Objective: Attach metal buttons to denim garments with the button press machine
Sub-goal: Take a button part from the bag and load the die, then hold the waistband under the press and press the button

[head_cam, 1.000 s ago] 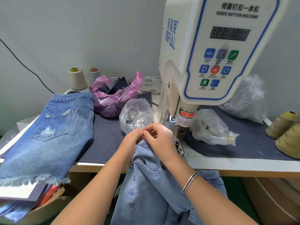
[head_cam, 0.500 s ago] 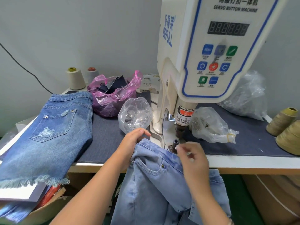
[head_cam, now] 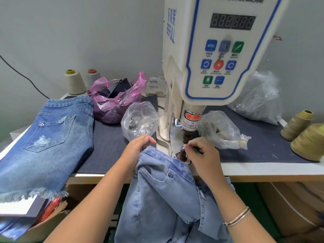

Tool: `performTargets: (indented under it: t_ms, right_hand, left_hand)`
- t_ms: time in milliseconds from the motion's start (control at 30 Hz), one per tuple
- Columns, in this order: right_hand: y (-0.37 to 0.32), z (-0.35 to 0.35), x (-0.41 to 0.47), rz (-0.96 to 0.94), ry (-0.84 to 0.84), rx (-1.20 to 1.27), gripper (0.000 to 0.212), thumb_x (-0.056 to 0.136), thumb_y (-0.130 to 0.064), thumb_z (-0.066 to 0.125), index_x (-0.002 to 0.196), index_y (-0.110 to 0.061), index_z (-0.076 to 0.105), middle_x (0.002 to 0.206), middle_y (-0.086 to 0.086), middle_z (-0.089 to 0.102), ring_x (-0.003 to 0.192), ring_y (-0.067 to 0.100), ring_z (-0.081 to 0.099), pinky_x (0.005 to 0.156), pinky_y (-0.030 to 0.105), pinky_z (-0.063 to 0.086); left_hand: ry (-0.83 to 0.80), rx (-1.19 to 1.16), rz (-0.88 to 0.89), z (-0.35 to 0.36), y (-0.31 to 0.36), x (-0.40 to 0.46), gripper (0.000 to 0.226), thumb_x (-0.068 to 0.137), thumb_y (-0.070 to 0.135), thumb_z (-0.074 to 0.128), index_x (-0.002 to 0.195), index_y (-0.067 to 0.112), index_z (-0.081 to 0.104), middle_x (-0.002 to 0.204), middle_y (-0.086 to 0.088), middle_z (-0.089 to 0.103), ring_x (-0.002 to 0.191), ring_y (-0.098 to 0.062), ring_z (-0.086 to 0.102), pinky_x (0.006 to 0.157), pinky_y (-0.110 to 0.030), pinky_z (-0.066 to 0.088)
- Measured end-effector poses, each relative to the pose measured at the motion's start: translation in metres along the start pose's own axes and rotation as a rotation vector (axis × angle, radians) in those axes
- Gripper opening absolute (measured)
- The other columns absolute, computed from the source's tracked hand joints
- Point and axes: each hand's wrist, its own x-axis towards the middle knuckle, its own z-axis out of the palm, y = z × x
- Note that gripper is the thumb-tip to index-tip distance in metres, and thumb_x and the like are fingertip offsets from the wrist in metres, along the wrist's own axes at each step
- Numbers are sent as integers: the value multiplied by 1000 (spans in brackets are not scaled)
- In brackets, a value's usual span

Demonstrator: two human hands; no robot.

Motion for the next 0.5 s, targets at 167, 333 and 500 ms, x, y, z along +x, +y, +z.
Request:
performTargets:
  t_ms: [167, 333, 500]
  right_hand:
    - [-1, -5, 3, -142, 5, -174, 12, 78, -5, 74, 76, -10, 63, 80, -8, 55, 78, 8, 49, 75, 6, 34]
    - [-4, -7, 3, -178, 9, -241, 11, 77, -5, 76, 75, -5, 65, 78, 3, 62, 79, 18, 51, 72, 15, 35]
    - [-3, -7, 1, -224, 39, -248, 10, 77, -5, 76, 74, -4, 67, 75, 5, 66, 75, 19, 53, 70, 26, 41]
  left_hand:
    - [5, -8, -6, 1, 1, -2, 36, 100, 21, 41, 73, 18, 66, 58, -3, 54, 51, -13, 53, 49, -20, 45]
    - [5, 8, -8, 0, 2, -2, 38, 100, 21, 41, 72, 19, 67, 59, -4, 55, 51, -13, 54, 49, -20, 45]
    - [0, 3, -18, 0, 2, -2, 40, 100, 21, 41, 69, 22, 68, 58, -3, 55, 51, -13, 54, 48, -20, 45]
